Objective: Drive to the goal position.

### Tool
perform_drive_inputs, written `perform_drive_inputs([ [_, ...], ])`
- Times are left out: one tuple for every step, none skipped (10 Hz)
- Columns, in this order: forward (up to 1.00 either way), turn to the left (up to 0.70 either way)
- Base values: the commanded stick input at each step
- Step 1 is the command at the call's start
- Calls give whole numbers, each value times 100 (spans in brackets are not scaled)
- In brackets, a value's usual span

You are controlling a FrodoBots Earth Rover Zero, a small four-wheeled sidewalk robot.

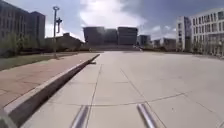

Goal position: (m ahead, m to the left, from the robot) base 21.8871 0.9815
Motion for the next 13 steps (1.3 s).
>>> perform_drive_inputs([
  [70, 0],
  [70, 0],
  [70, 0],
  [70, 0],
  [70, 0],
  [70, 0],
  [70, 0],
  [70, 0],
  [70, 0],
  [70, 0],
  [70, 0],
  [70, 0],
  [70, 0],
])
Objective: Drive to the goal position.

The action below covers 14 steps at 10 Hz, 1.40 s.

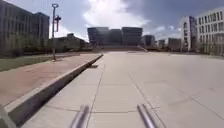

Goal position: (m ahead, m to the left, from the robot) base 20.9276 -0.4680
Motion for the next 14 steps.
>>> perform_drive_inputs([
  [70, 0],
  [70, 0],
  [70, 0],
  [70, 0],
  [70, 0],
  [70, 0],
  [70, 0],
  [70, -24],
  [70, -35],
  [70, -35],
  [70, -24],
  [70, -3],
  [70, 0],
  [70, 0],
])
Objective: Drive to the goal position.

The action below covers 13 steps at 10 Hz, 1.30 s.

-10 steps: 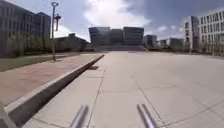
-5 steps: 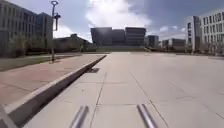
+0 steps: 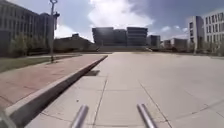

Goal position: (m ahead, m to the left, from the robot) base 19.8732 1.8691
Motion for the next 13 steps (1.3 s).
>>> perform_drive_inputs([
  [70, 0],
  [70, 0],
  [70, 0],
  [70, 0],
  [70, 0],
  [70, 0],
  [70, 0],
  [70, 0],
  [70, 0],
  [70, 0],
  [70, 0],
  [70, 0],
  [70, 0],
])
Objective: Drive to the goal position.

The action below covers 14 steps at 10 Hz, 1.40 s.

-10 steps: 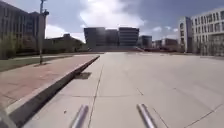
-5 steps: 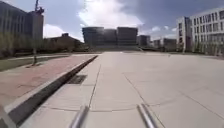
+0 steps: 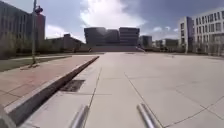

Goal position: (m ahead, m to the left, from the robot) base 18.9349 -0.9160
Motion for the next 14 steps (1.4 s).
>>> perform_drive_inputs([
  [70, 0],
  [70, 0],
  [70, 0],
  [70, 0],
  [70, 0],
  [70, 0],
  [70, 0],
  [70, 0],
  [70, 0],
  [70, 0],
  [70, 0],
  [70, 0],
  [70, 0],
  [70, 0],
])
